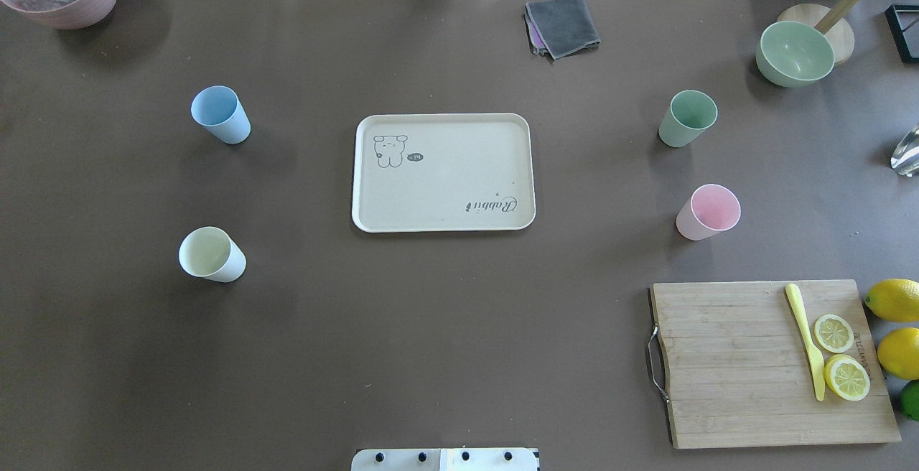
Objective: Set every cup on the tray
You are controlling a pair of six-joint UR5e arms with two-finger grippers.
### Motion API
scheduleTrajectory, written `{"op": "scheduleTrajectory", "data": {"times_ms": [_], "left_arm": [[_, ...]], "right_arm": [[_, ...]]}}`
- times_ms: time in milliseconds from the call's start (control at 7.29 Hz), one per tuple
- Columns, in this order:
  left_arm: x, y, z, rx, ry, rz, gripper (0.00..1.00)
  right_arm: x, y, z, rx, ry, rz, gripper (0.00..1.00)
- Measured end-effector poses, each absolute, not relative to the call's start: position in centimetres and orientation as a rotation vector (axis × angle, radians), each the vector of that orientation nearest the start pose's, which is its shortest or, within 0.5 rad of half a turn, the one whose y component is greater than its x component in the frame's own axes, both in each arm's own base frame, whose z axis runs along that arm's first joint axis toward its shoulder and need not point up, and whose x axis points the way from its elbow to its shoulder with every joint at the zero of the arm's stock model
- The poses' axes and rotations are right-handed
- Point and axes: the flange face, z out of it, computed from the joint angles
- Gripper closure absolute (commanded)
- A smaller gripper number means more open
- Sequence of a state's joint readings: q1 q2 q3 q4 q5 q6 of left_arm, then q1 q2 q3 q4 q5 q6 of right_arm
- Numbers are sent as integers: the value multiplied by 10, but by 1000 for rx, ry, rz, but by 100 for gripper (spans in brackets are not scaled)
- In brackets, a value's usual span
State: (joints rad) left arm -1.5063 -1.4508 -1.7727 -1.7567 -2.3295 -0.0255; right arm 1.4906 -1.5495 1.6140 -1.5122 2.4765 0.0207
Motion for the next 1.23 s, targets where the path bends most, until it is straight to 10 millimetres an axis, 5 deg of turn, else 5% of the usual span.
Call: {"op": "scheduleTrajectory", "data": {"times_ms": [685, 1234], "left_arm": [[-31, -439, 598, 205, 839, 142, 1], [-30, -419, 588, 245, 881, 147, 1]], "right_arm": [[12, -499, 663, 189, -964, -179, 0], [7, -475, 685, 269, -1005, -231, 0]]}}
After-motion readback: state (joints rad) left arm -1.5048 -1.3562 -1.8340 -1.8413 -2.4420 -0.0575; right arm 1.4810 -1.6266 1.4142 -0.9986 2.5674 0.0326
